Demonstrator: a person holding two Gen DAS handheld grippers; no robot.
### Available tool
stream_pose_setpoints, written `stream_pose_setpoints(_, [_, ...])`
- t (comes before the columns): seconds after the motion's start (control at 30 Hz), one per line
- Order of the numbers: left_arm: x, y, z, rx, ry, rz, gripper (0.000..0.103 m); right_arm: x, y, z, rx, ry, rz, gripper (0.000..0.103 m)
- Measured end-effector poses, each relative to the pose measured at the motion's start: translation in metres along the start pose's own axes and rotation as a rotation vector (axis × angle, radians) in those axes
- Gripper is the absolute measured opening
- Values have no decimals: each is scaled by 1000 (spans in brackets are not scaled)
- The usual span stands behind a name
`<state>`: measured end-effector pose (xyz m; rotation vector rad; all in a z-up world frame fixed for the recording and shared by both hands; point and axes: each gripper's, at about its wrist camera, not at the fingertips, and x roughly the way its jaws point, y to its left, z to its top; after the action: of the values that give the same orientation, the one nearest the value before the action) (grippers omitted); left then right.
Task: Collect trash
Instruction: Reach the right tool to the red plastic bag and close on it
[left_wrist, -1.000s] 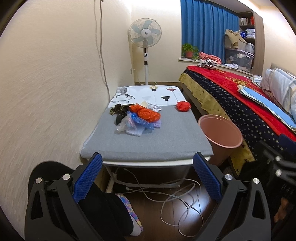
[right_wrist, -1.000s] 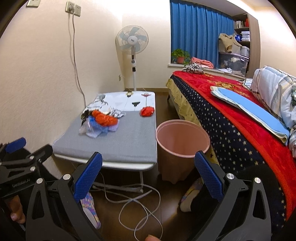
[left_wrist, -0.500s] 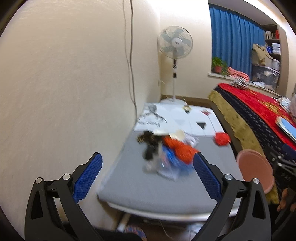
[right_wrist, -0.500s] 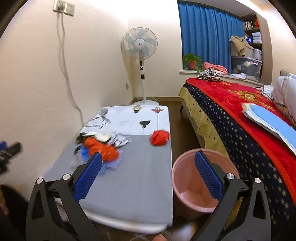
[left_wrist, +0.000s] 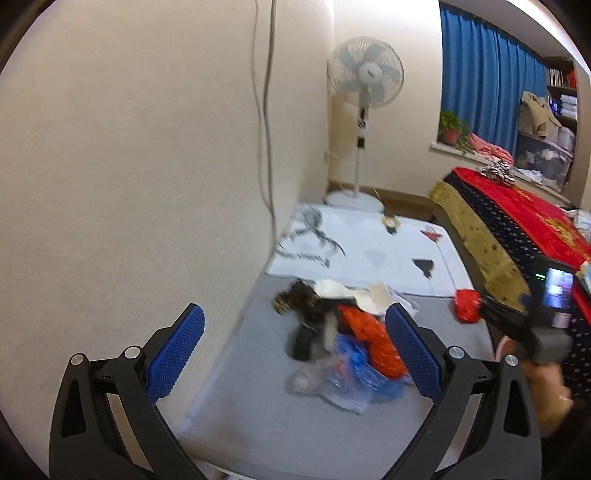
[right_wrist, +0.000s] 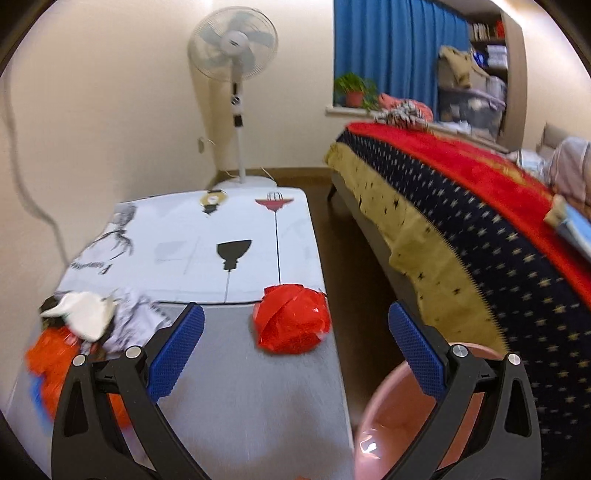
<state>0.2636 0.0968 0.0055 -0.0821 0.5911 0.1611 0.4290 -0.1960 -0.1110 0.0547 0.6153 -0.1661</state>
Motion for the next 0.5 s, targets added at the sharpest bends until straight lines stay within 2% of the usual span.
stream_pose_setpoints(0.2, [14,-1,-4,1,32,-14,95,57,9,0,-8,75,-28,98])
stream_pose_setpoints(0.5, [22,4,-2,-37,61,-26,95,88,17,-10,-43,158,-58,97])
